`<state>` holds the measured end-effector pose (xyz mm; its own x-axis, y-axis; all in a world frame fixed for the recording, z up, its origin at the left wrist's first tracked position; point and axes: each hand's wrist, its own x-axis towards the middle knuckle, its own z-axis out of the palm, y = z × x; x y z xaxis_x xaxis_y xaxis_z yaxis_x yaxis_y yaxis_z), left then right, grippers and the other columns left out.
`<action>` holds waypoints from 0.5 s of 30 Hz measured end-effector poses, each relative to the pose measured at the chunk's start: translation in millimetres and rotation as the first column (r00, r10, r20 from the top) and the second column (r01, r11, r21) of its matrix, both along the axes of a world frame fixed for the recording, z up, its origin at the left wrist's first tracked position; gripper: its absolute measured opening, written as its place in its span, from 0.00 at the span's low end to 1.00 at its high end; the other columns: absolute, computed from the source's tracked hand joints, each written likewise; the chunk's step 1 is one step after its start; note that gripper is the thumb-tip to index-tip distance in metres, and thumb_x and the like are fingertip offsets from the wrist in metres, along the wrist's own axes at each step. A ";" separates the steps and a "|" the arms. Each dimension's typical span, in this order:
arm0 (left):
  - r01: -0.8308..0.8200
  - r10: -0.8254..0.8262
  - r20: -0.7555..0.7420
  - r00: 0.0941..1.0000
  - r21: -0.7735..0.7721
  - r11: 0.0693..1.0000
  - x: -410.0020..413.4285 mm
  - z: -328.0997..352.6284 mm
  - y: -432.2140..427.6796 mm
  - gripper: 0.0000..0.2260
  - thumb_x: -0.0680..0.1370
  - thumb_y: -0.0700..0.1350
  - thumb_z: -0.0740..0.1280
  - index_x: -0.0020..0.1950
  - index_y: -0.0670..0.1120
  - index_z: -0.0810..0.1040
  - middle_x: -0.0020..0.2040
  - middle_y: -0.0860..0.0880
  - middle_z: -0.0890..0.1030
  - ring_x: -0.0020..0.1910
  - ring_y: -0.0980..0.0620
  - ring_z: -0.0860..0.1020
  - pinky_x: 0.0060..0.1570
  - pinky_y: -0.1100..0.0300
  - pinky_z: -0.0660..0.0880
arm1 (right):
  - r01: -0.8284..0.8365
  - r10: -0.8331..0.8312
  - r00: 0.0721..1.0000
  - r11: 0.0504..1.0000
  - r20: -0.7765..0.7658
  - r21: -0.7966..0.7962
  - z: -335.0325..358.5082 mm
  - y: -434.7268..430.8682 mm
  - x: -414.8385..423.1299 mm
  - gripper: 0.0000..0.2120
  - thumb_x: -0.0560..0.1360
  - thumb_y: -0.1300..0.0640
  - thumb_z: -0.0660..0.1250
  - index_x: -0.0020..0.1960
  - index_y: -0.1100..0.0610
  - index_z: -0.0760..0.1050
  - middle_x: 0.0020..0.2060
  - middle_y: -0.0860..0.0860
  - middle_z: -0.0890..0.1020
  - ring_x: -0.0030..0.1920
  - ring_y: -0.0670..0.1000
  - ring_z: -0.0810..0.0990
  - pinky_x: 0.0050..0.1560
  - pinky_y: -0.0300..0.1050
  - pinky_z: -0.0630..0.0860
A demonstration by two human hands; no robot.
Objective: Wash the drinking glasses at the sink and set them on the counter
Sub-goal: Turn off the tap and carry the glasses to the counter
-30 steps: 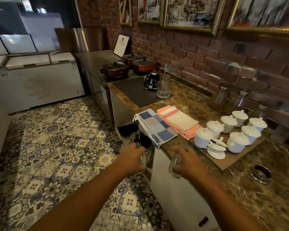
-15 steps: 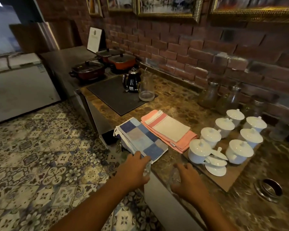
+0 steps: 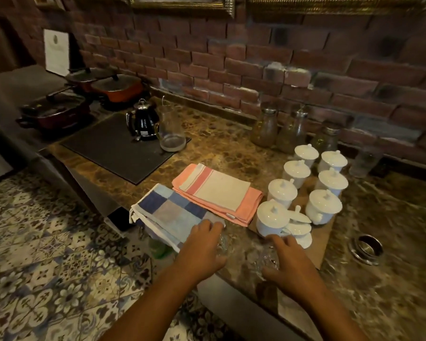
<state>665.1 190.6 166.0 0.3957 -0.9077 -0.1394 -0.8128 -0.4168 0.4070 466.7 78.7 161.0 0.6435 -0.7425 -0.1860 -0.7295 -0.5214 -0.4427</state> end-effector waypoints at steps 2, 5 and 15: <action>0.036 -0.036 0.000 0.999 -0.003 0.999 5.9 -1.8 -10.5 0.33 0.73 0.57 0.74 0.74 0.56 0.63 0.72 0.49 0.67 0.67 0.48 0.70 0.64 0.51 0.76 | 0.045 -0.045 0.999 0.999 -0.001 0.005 0.5 0.6 1.5 0.35 0.69 0.42 0.74 0.72 0.41 0.62 0.63 0.47 0.71 0.54 0.46 0.73 0.50 0.35 0.76; 0.131 -0.131 -0.005 0.991 -0.021 0.991 16.8 -2.4 -23.0 0.33 0.74 0.58 0.73 0.75 0.57 0.63 0.73 0.49 0.66 0.68 0.46 0.70 0.65 0.50 0.76 | 0.132 -0.132 0.991 0.991 0.015 -0.004 3.7 6.5 4.0 0.35 0.69 0.45 0.74 0.72 0.42 0.63 0.61 0.47 0.71 0.53 0.46 0.72 0.49 0.35 0.76; 0.405 -0.408 -0.030 0.912 -0.080 0.911 59.6 -19.1 -52.8 0.32 0.74 0.57 0.73 0.73 0.57 0.63 0.71 0.49 0.66 0.68 0.45 0.69 0.61 0.51 0.78 | 0.351 -0.352 0.932 0.936 -0.083 -0.029 6.6 42.4 16.1 0.37 0.70 0.43 0.73 0.75 0.41 0.61 0.66 0.45 0.68 0.56 0.43 0.69 0.51 0.35 0.72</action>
<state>724.7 137.8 146.9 -0.0150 -0.9968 -0.0783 -0.8859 -0.0230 0.4634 482.8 121.1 167.6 0.3232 -0.9211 -0.2169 -0.9018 -0.2303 -0.3657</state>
